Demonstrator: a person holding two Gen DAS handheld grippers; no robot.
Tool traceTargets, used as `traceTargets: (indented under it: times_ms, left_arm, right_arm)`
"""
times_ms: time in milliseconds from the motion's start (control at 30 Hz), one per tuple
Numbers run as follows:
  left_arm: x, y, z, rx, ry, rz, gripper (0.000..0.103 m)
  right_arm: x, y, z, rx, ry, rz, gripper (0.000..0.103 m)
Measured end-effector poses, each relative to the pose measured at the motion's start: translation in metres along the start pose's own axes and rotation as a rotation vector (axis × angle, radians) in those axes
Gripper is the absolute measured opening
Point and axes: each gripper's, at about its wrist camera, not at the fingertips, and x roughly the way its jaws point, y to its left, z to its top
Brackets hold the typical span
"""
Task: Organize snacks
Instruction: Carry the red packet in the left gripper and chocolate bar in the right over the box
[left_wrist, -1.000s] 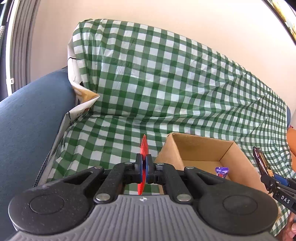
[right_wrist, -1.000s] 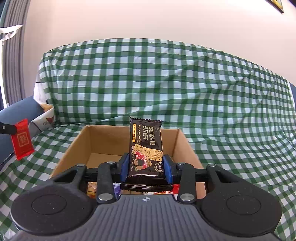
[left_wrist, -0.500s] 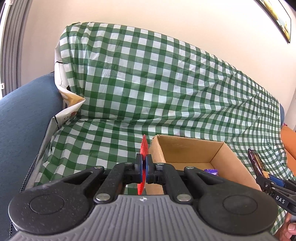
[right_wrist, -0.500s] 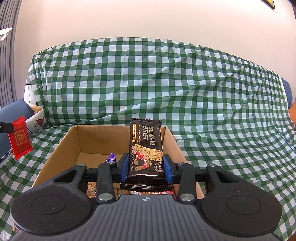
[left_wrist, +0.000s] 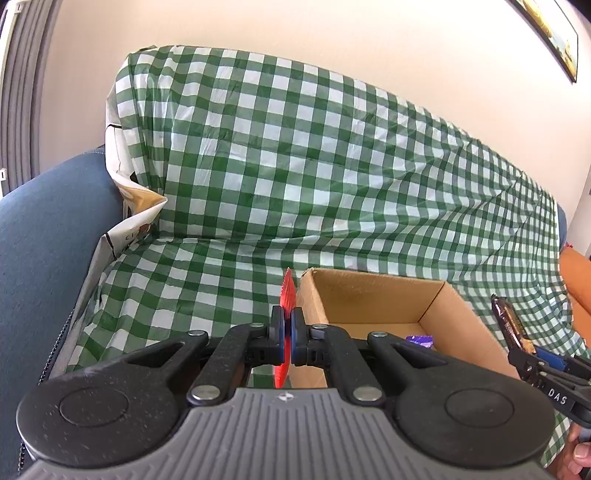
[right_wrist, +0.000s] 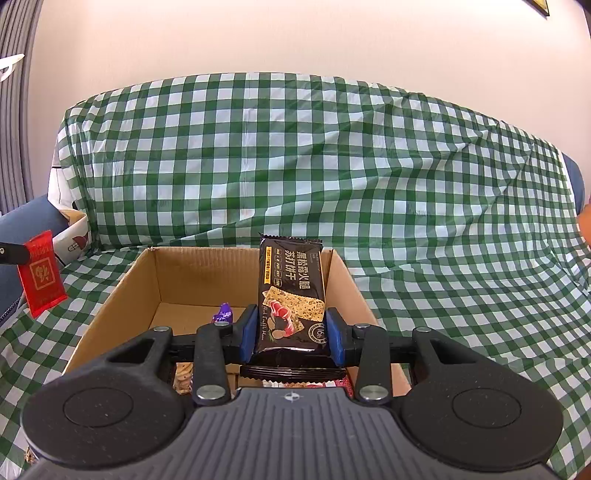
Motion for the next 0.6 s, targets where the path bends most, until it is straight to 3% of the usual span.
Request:
traceTargets:
  times_ms: [333, 600]
  left_arm:
    - [-0.019, -0.036, -0.002, 0.037, -0.125, -0.156, 0.002]
    - [-0.023, -0.074, -0.015, 0.11, -0.151, -0.274, 0.002]
  right_arm:
    - [-0.003, 0.001, 0.001, -0.01, -0.014, -0.008, 0.04]
    - [-0.004, 0.002, 0.001, -0.031, -0.032, -0.022, 0.04]
